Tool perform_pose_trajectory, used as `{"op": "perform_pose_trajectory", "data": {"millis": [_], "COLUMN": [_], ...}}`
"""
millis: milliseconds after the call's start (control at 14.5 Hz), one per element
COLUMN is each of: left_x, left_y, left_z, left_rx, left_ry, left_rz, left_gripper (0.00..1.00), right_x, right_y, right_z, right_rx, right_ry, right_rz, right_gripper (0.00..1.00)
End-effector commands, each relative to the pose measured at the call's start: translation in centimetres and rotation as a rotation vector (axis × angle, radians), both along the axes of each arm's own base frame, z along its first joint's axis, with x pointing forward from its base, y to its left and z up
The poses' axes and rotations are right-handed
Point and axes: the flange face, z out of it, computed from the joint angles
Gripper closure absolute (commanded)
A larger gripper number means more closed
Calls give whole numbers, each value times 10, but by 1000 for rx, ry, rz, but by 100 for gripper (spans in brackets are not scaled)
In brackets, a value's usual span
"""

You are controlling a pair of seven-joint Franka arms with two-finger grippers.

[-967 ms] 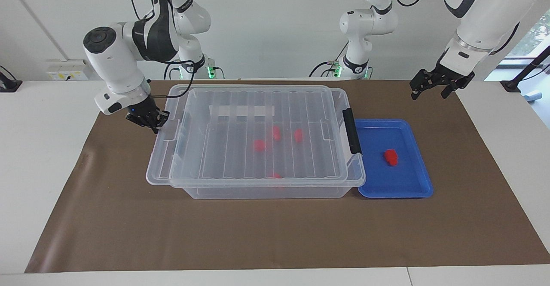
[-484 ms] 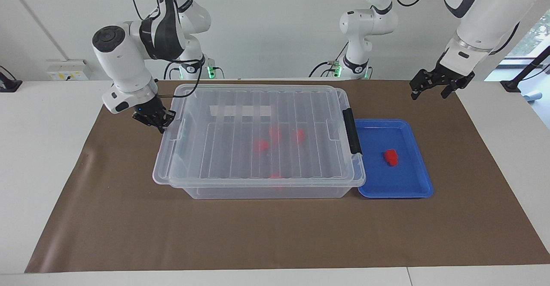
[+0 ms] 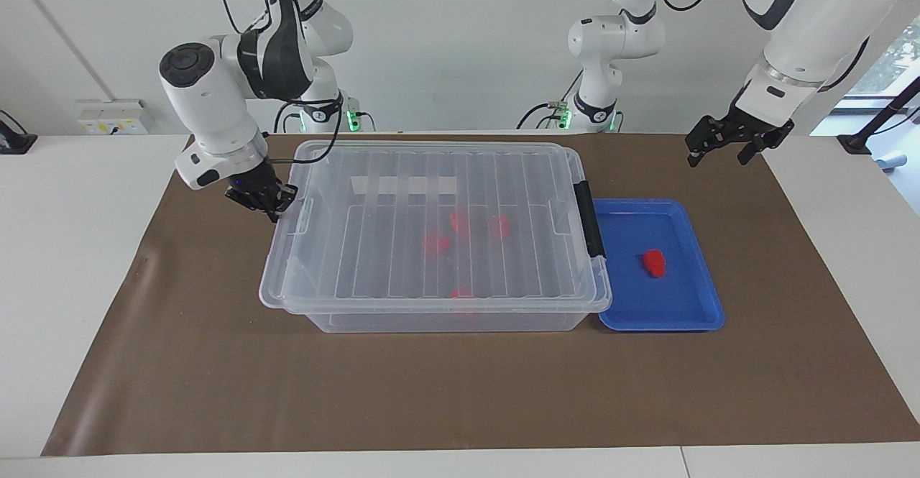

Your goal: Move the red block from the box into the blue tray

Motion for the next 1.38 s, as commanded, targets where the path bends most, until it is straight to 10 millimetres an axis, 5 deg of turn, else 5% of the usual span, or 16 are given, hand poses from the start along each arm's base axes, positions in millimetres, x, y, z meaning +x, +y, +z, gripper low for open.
{"op": "perform_pose_trajectory", "data": {"millis": [0, 414, 622, 760, 829, 1312], "left_x": [-9, -9, -9, -9, -9, -9], "left_y": [3, 3, 3, 3, 3, 3], "left_z": [2, 2, 2, 2, 2, 2], "left_rx": [-18, -18, -18, -18, -18, -18], "left_ry": [-2, -2, -2, -2, -2, -2], "left_rz": [-6, -6, -6, -6, -6, -6], "left_gripper": [0, 0, 0, 0, 0, 0], "right_x": [-6, -4, 2, 3, 0, -9], "right_y": [10, 9, -4, -26, -31, -54], "right_z": [2, 6, 46, 74, 88, 163], "right_rx": [17, 16, 15, 15, 18, -15], "right_ry": [-1, 1, 39, 45, 35, 69], "right_rz": [-24, -22, -40, -49, -15, -30], "right_gripper": [100, 100, 100, 26, 0, 0]}}
